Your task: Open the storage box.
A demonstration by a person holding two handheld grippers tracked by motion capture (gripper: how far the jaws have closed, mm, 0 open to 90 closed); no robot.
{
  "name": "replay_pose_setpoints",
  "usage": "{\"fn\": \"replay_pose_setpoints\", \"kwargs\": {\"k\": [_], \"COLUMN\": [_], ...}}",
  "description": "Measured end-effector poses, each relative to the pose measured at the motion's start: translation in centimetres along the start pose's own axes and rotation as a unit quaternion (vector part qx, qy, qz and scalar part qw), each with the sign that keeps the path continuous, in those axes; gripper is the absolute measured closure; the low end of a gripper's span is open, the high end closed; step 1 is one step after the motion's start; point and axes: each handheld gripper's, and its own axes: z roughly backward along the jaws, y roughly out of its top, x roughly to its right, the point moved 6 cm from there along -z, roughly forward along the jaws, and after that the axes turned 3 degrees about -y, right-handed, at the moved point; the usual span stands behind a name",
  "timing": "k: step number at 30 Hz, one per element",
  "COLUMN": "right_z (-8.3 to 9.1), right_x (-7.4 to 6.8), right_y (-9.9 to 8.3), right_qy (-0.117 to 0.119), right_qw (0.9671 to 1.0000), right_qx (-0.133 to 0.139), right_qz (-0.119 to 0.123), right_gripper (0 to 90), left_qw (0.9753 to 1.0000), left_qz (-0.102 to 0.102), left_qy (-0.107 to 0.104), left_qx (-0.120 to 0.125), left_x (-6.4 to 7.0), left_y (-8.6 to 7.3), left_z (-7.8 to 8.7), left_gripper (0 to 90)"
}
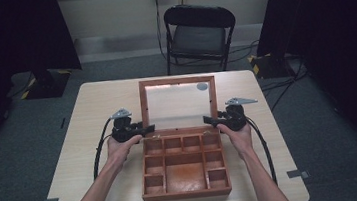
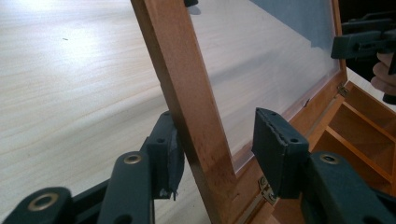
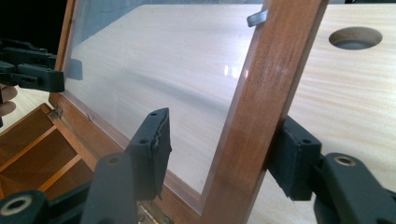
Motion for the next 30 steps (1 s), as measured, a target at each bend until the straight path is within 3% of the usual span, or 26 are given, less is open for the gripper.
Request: {"fn": "replay_pose_setpoints", "kwargs": {"k": [17,25,30], "right_z": [-1.0,-1.4,-1.5], "right_x": [0.3,0.5,0.6], "right_y": [-0.7,-1.1,-1.2], "right_qy": [-0.012,-0.019,-0.021], "right_qw": [0.9997,0.9994,0.9991], "right_qx": [-0.017,-0.025,-0.029], "right_qz": [-0.012,-0.018,-0.022], "right_gripper": [32.9,29.1,27.5], "left_qw": [0.9998,0.9993,0.9992], "left_qz": [0.017,0.038,0.037], "left_qy": [0.001,-0.004,-0.005], "left_qx": [-0.005,-0.004,-0.011], "left_x": [-0.7,-1.0,-1.2], "left_y": [-0.3,-0.6,-0.8], "left_z": [-0.5,-0.7,-0.7], "left_gripper": [46.8,44.8,43.3]}}
